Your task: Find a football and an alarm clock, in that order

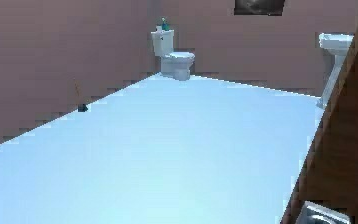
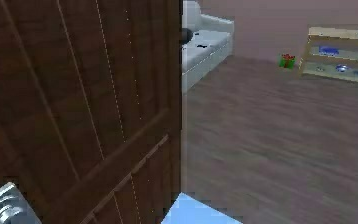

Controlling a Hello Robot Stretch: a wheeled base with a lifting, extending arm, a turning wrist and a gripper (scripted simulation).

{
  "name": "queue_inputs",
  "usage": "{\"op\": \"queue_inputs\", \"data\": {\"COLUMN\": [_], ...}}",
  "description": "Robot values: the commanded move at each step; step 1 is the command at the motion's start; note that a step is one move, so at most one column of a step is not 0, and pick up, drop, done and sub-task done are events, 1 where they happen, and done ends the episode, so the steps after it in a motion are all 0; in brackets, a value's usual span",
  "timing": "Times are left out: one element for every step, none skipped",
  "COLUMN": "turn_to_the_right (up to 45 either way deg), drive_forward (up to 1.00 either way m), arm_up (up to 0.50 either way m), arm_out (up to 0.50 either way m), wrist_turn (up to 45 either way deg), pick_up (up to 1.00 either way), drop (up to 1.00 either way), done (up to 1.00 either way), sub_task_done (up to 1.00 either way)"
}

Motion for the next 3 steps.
{"op": "queue_inputs", "data": {"turn_to_the_right": [-45.0,-45.0,-9.0], "drive_forward": [0.00,0.00,0.00], "arm_up": [0.00,0.00,0.00], "arm_out": [0.00,0.00,0.00], "wrist_turn": [0.0,0.0,0.0], "pick_up": [0.00,0.00,0.00], "drop": [0.00,0.00,0.00], "done": [0.00,0.00,0.00], "sub_task_done": [0.00,0.00,0.00]}}
